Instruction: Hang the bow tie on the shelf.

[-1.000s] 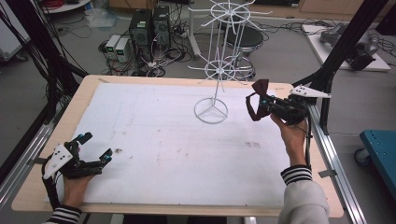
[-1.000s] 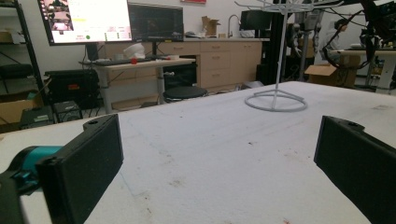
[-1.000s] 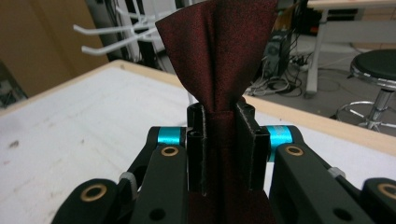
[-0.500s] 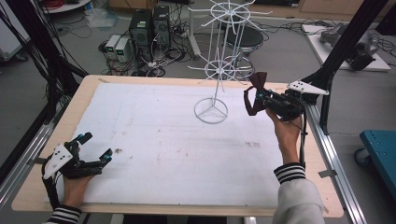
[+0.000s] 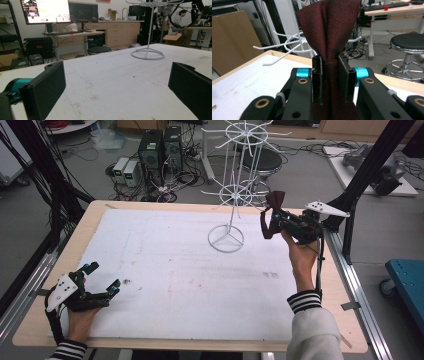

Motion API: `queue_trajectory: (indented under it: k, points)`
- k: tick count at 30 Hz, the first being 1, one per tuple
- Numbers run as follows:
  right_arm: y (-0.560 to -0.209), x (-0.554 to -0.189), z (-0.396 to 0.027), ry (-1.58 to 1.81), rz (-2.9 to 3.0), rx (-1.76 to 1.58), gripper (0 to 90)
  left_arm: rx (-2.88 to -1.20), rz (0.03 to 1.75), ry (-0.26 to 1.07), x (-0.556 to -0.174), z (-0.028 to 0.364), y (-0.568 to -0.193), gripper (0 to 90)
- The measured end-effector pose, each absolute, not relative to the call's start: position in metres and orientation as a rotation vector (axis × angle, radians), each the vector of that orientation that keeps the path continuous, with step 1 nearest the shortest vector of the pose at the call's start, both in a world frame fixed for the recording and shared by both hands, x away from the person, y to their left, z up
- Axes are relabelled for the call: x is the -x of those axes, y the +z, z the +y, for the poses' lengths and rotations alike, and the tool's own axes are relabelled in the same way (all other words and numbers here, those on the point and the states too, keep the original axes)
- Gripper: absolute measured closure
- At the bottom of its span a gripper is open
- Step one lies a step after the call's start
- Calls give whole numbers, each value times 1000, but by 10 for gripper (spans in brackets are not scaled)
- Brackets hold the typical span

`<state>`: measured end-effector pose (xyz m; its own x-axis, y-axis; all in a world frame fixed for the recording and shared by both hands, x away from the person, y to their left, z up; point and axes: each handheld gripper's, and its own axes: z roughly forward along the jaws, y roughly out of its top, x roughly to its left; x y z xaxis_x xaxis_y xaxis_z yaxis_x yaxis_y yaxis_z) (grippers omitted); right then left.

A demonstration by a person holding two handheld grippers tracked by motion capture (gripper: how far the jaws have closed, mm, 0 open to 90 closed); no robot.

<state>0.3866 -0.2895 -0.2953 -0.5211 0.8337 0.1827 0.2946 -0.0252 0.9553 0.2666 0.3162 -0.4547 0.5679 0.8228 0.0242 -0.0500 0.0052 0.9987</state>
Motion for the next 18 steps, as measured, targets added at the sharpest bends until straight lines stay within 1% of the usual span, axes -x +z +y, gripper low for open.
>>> queue_trajectory:
  k: [18]
  points:
    - [-285,-392,-268,1587,1802,-1193,759,-1405,717,783,-267,316,-455,17]
